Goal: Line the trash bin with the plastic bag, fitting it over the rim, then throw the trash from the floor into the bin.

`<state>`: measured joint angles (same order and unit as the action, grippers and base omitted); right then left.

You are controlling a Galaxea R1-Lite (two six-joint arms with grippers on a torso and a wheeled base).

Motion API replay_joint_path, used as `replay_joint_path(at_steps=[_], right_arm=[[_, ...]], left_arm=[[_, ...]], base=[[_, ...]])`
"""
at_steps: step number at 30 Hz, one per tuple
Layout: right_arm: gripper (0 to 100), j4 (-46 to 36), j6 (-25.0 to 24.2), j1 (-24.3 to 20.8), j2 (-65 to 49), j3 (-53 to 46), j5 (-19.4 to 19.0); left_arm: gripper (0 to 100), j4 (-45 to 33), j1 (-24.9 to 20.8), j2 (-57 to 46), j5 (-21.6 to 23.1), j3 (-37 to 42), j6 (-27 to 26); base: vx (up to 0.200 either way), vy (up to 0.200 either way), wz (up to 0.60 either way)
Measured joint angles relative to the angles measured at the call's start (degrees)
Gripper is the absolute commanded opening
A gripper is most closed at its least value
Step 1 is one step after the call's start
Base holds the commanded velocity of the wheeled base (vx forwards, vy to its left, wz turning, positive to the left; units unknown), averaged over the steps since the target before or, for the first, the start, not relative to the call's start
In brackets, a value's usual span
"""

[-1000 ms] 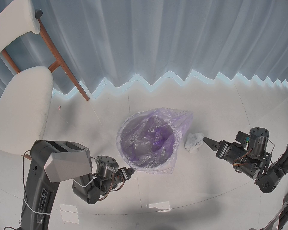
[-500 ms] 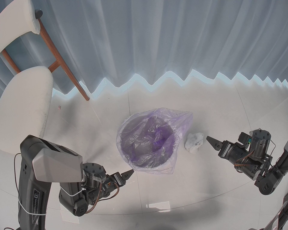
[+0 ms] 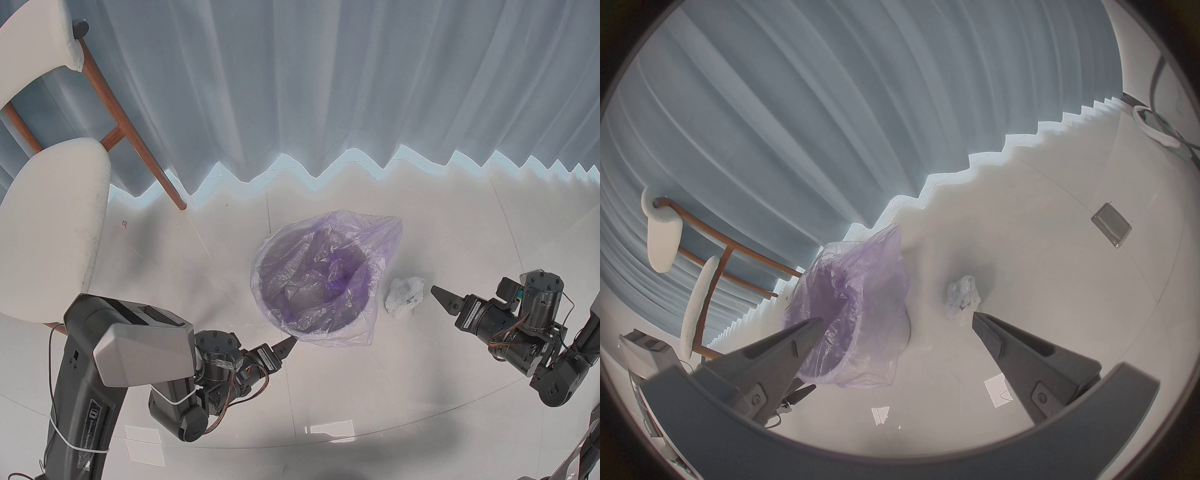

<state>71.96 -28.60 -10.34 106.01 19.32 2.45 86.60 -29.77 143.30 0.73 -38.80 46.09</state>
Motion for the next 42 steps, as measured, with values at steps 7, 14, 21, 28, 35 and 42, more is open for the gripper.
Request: replay_joint_path(at_steps=[7,14,21,28,35,42], right_arm=[[100,-0.01,-0.05,0.15,-0.22,-0.28,0.01],[100,0.05,-0.05,0.11,-1.1,-1.57,0.0],[100,0.0,-0.05,0.09,-1.68,-2.13,0.01],[100,0.0,-0.05,-0.1,-1.93,-2.55,0.11],[100,0.02,-0.09,-0.16,-2.32,-3.71,0.09],[100,0.07,-0.85,-0.24,-3.21,-5.74,0.09]], left_arm=[[100,-0.02,0.45,2.56,-1.66,-6.68,0.02],[100,-0.06,1.27,5.99,-2.47,-14.23,-0.06],[100,-0.15,2.55,8.98,-2.58,-16.96,-0.22],[100,-4.0,3.78,10.7,-2.54,-19.88,-0.22],[100,-13.06,4.75,11.23,-2.62,-25.22,-0.13],[100,-21.74,5.33,11.25,-3.84,-30.85,-0.09]], base=[[0.0,0.0,0.0],[0.0,0.0,0.0],[0.0,0.0,0.0],[0.0,0.0,0.0],[0.0,0.0,0.0],[0.0,0.0,0.0]])
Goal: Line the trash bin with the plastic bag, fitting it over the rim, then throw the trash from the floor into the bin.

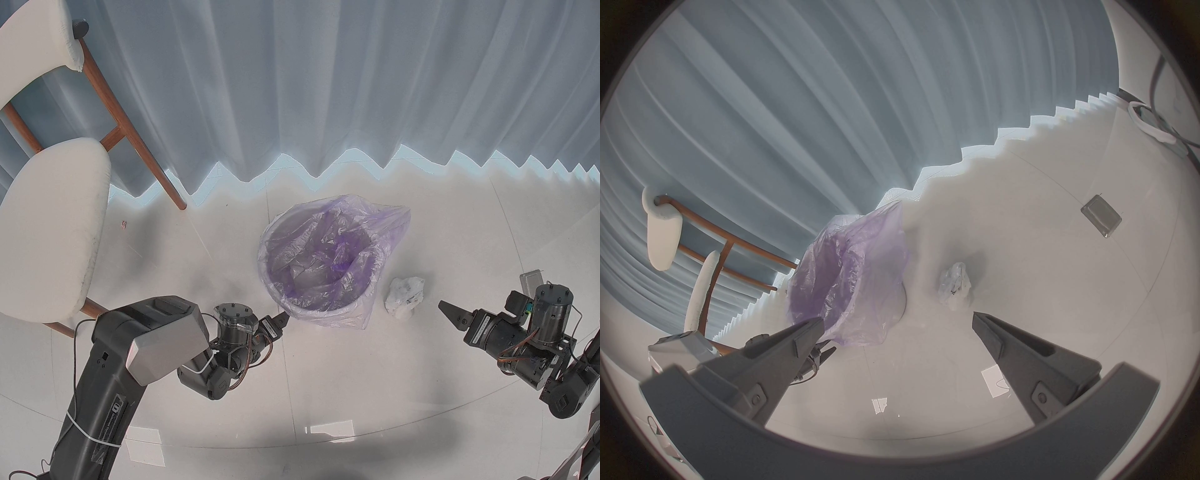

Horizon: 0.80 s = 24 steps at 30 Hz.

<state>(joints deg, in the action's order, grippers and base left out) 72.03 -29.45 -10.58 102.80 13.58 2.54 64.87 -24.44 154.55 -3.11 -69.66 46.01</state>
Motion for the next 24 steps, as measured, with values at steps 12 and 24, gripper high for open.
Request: replay_joint_path(at_steps=[12,24], right_arm=[[100,-0.43,-1.94,-0.28,0.3,-0.9,0.02],[100,-11.52,-5.33,-1.99,8.24,16.15,0.17]], left_arm=[[100,0.99,-0.44,-8.08,-0.5,17.37,-0.35],[100,14.62,-3.25,-28.39,-0.28,44.78,-0.28]], base=[[0.0,0.0,0.0],[0.0,0.0,0.0]])
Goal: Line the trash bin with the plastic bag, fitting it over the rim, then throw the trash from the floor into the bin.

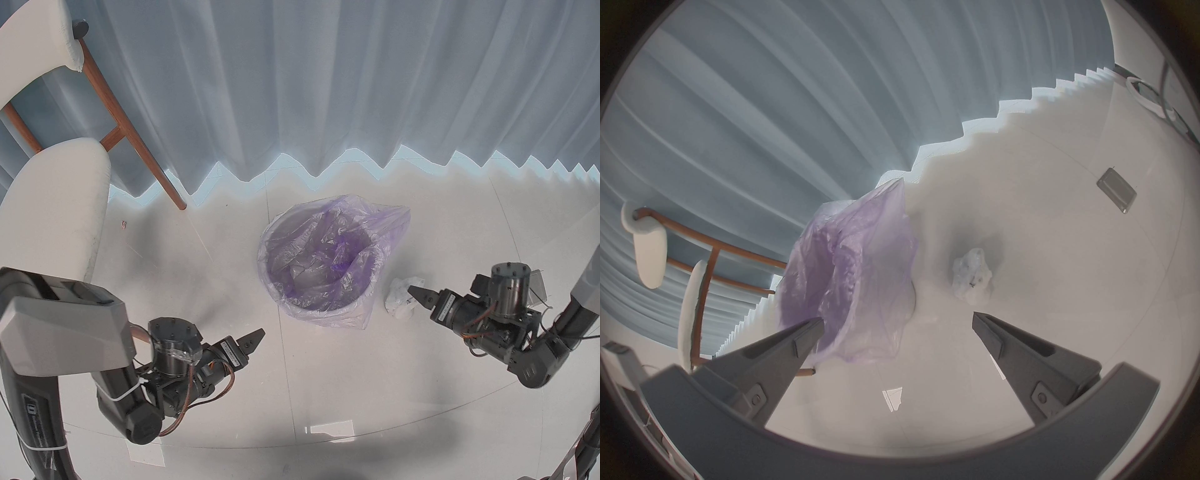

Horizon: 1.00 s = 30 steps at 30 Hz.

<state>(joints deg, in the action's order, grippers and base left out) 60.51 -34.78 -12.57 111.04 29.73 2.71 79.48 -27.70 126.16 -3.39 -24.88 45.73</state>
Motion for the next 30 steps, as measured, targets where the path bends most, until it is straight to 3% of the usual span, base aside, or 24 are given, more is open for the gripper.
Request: replay_joint_path(at_steps=[13,19,28,29,30], right_arm=[[100,-18.48,4.44,6.77,17.52,27.05,1.3],[100,-26.25,5.67,9.62,24.89,38.38,1.97],[100,-35.45,6.1,10.97,34.11,53.65,2.49],[0,-36.46,6.12,11.01,35.43,55.58,2.6],[0,-37.1,6.12,11.01,36.15,56.54,2.62]], left_arm=[[100,6.13,-4.72,-23.8,0.13,16.7,-0.11],[100,6.63,-7.34,-31.37,2.16,20.09,-1.04],[100,6.77,-6.73,-36.08,5.79,23.17,-4.9],[100,6.79,-6.62,-36.44,5.92,23.39,-5.5],[100,6.79,-6.58,-36.58,6.01,23.5,-5.91]], base=[[0.0,0.0,0.0],[0.0,0.0,0.0],[0.0,0.0,0.0],[0.0,0.0,0.0],[0.0,0.0,0.0]])
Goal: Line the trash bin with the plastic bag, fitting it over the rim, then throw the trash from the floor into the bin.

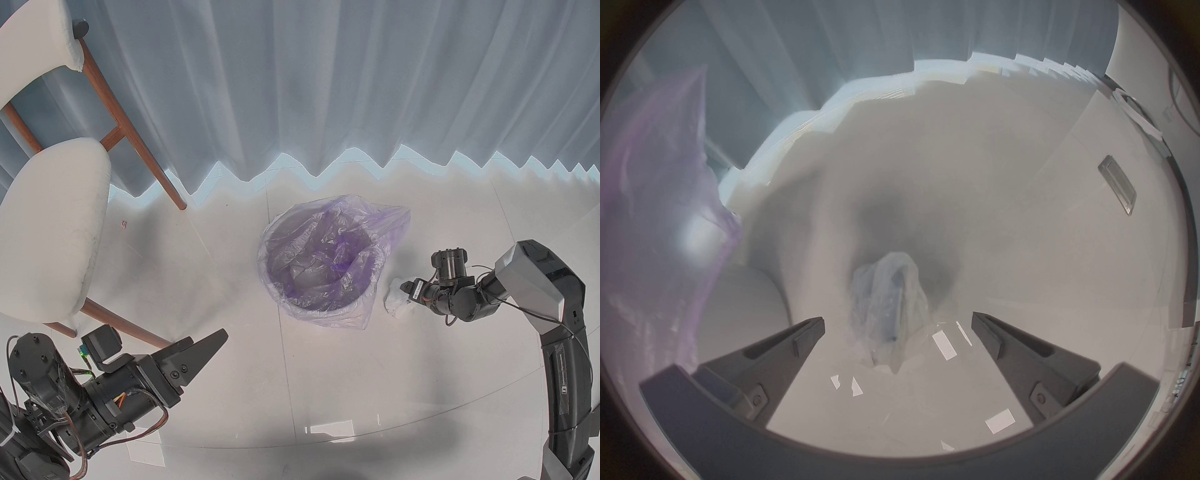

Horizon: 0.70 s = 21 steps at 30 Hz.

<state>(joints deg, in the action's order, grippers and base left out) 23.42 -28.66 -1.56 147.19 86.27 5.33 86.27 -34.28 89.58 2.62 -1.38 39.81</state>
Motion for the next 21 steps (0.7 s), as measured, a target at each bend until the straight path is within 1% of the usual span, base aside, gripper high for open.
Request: replay_joint_path(at_steps=[5,11,15,21], right_arm=[[0,-3.01,-0.43,0.02,3.78,4.63,0.13],[0,-3.28,-0.9,1.05,3.67,5.49,1.01],[0,-3.25,-2.54,2.44,-0.48,3.47,1.05],[0,-3.17,-5.57,4.64,-12.79,-5.24,-0.11]], left_arm=[[100,0.02,1.15,-0.79,0.17,0.28,-2.35],[100,0.02,2.08,-1.13,0.17,0.37,-2.67],[100,0.0,2.21,-1.16,0.13,0.37,-2.76],[100,-0.16,2.26,-1.1,-0.17,0.37,-3.47]], base=[[0.0,0.0,0.0],[0.0,0.0,0.0],[0.0,0.0,0.0],[0.0,0.0,0.0]])
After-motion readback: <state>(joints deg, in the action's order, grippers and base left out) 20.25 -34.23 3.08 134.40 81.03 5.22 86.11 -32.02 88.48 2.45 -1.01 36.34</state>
